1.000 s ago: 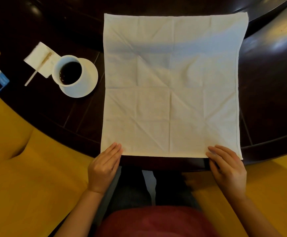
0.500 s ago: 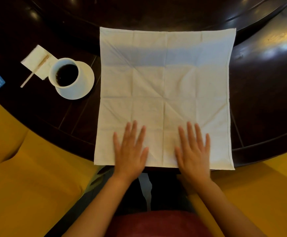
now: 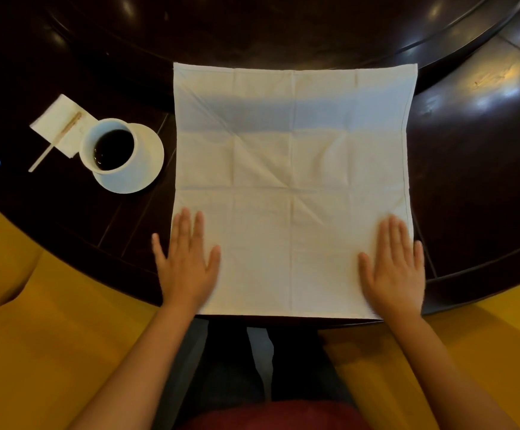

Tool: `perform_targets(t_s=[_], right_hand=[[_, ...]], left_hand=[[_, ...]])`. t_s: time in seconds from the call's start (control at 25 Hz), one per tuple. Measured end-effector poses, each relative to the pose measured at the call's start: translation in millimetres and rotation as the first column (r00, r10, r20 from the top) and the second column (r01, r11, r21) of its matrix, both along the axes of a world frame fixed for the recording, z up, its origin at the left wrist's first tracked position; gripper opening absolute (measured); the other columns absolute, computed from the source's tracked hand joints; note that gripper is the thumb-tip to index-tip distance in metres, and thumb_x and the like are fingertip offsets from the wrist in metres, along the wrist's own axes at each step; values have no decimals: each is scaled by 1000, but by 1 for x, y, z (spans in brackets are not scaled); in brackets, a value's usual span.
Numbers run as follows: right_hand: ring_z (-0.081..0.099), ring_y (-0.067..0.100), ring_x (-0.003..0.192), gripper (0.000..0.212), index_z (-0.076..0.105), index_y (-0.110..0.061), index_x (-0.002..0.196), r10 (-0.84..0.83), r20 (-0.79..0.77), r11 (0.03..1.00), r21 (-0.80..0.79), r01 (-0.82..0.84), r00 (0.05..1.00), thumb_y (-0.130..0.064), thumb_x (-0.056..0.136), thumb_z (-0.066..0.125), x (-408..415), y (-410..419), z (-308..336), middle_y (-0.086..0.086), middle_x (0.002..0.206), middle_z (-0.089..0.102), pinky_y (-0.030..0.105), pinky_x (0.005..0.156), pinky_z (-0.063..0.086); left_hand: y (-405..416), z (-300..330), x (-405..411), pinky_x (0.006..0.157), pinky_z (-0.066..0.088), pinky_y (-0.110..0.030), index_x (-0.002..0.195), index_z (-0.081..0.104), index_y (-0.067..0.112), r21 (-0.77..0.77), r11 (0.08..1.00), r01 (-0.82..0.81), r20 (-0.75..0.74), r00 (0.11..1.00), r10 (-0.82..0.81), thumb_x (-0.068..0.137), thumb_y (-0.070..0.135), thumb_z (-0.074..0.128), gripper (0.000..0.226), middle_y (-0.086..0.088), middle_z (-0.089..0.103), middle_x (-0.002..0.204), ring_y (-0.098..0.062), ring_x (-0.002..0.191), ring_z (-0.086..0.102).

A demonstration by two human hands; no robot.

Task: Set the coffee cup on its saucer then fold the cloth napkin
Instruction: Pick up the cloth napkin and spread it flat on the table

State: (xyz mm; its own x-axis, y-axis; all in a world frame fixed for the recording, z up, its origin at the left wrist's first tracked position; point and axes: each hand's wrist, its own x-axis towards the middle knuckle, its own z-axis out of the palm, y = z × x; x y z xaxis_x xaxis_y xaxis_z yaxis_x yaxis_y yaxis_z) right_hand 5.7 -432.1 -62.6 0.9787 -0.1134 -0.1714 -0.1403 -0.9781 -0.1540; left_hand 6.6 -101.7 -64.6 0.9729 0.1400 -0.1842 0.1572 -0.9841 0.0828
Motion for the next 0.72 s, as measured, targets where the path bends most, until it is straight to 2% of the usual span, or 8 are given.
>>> perform_targets(t_s=[0.08, 0.12, 0.24, 0.36, 0.48, 0.6, 0.72], right_hand=[[2, 20, 142, 68, 8, -9, 147, -78, 22, 997, -13, 78, 997, -49, 92, 16, 11, 3, 6, 12, 155, 11, 51, 115, 9], [5, 23, 142, 66, 11, -9, 146, -48, 62, 999, -8, 48, 997, -47, 92, 19, 25, 15, 9, 14, 154, 14, 52, 114, 8], [12, 25, 141, 58, 20, -16, 146, 177, 166, 983, 21, -183, 970, -39, 93, 25, 86, 73, 11, 11, 154, 20, 46, 111, 1], [-1, 20, 143, 53, 11, -21, 148, 289, 106, 953, 58, -296, 951, -35, 97, 22, 145, 104, 6, 4, 157, 7, 44, 112, -6], [-4, 17, 143, 56, 11, -26, 147, 353, 51, 935, 2, -354, 934, -42, 93, 12, 168, 86, -11, 0, 158, 3, 46, 113, -3], [-8, 18, 143, 61, 6, -27, 148, 396, 39, 918, -48, -394, 917, -51, 92, 11, 173, 55, -14, 1, 157, -3, 46, 114, -2], [-9, 18, 143, 64, 0, -27, 147, 350, 28, 936, -55, -348, 936, -54, 91, 11, 179, 18, -12, 1, 157, -5, 45, 114, -1]], left_hand=[[-4, 5, 8, 113, 0, -54, 149, 4, 13, -13, 998, -57, 42, 997, 57, 93, 48, 16, 67, -8, 7, 158, -17, 144, 0], [-15, 8, 21, 113, -1, -53, 148, 6, 11, -38, 999, -25, 86, 996, 28, 93, 45, 18, 66, -9, 10, 157, -18, 144, 3], [-69, 13, 84, 111, -1, -50, 148, 13, 16, -43, 978, 204, 193, 962, -192, 93, 39, 23, 61, -10, 16, 156, -23, 143, 12], [-103, 8, 142, 111, -5, -52, 147, -8, 26, 49, 951, 305, 74, 948, -308, 98, 38, 17, 56, -4, -4, 158, -19, 144, -6], [-96, -6, 160, 111, -5, -52, 148, -4, 31, 60, 944, 324, -12, 946, -324, 97, 39, 17, 56, 0, -12, 158, -15, 143, -12], [-70, -8, 163, 112, -1, -50, 149, 9, 32, -7, 947, 322, 49, 946, -321, 95, 45, 26, 58, 0, -6, 159, -18, 144, -7], [-33, -10, 165, 113, 3, -48, 149, 11, 30, -29, 974, 223, 77, 972, -221, 92, 48, 27, 62, -3, -2, 159, -21, 144, -4]])
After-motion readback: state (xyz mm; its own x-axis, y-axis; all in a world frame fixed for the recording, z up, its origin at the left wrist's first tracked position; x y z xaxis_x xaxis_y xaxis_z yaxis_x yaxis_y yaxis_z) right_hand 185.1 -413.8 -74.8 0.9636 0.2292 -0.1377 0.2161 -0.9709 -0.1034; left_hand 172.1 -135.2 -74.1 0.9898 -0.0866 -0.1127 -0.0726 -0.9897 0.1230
